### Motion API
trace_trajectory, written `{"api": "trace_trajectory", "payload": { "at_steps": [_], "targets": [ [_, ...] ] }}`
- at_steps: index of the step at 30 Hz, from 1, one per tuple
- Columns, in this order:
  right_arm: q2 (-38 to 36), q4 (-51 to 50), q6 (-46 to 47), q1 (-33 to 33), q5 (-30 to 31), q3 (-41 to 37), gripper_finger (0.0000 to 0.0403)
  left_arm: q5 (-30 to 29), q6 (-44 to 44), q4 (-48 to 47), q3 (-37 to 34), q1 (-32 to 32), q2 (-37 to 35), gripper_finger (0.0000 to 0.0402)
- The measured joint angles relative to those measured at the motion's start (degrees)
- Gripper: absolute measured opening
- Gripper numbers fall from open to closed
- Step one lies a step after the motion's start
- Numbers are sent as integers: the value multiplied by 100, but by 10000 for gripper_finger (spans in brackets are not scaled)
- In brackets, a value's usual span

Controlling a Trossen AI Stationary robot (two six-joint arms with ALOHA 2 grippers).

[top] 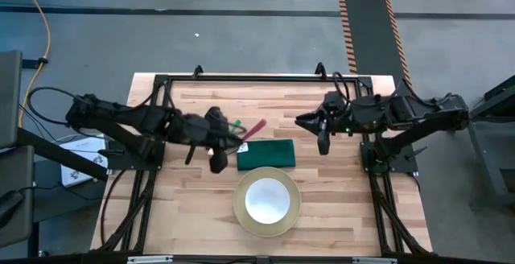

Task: Set table place
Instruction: Put the red fork to the right of the yellow plate

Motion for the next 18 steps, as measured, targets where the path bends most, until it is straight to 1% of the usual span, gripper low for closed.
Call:
{"api": "trace_trajectory", "payload": {
  "at_steps": [6, 12, 15, 18],
  "targets": [
    [0, 314, -287, -215, -137, 0, 53, 409, 261, 773, 0, 458, 7, 23],
    [30, 839, -697, -405, -564, 0, 54, 961, 361, 1232, 0, 856, 7, 23],
    [28, 919, -811, -464, -690, 0, 64, 1058, 415, 1338, 0, 981, 7, 26],
    [33, 871, -841, -516, -760, 0, 86, 1202, 466, 1427, 0, 1095, 7, 26]
  ]
}}
